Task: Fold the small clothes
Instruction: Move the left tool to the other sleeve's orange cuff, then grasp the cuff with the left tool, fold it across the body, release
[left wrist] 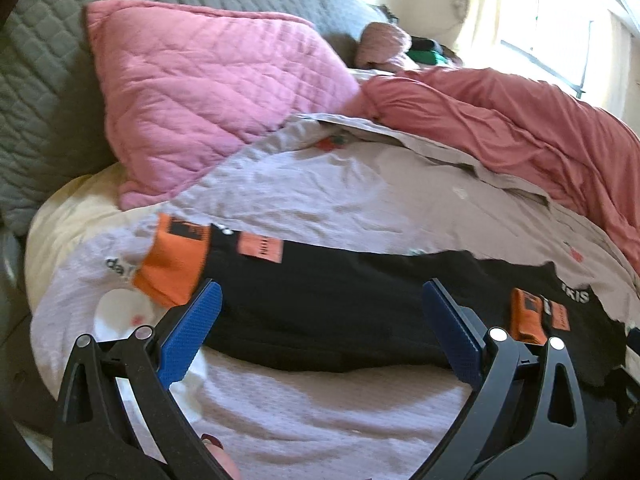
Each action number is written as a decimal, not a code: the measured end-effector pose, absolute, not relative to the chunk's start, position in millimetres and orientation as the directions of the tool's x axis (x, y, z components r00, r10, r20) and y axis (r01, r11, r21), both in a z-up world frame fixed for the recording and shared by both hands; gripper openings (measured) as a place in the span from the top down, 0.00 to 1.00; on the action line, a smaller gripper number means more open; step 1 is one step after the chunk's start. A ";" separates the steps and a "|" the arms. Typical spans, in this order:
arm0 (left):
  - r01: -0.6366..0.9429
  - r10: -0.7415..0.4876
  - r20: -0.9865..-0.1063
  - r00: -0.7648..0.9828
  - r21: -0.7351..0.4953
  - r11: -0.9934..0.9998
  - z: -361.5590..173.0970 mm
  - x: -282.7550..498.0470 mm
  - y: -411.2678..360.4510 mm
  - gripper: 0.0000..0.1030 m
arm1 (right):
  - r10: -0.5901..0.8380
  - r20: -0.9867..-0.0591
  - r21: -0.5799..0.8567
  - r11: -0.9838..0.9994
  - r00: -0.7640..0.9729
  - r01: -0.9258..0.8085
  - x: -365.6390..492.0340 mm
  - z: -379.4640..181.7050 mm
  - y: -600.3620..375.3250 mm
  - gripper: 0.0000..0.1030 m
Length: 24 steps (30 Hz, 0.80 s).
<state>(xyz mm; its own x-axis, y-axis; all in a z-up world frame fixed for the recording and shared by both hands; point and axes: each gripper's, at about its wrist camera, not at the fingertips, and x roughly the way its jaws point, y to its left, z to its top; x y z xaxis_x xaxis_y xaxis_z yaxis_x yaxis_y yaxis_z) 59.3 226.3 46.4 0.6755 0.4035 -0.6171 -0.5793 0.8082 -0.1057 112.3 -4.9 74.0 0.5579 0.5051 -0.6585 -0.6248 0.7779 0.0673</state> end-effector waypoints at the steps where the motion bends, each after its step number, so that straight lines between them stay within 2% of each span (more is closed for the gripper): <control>1: -0.587 0.408 -0.618 0.671 -0.108 0.802 46.2 58.2 228.6 0.09 | 0.508 -0.659 0.067 0.774 0.554 -0.630 111.5 73.9 -1.5 0.04; 18: -0.726 0.475 -0.653 0.590 -0.172 0.666 38.1 37.1 275.0 0.09 | 0.558 -0.671 0.085 0.712 0.488 -0.697 107.9 62.1 49.8 0.05; 24: -0.826 0.499 -0.714 0.490 -0.199 0.527 20.7 23.8 308.3 0.09 | 0.562 -0.690 0.096 0.695 0.456 -0.712 106.9 48.8 62.6 0.05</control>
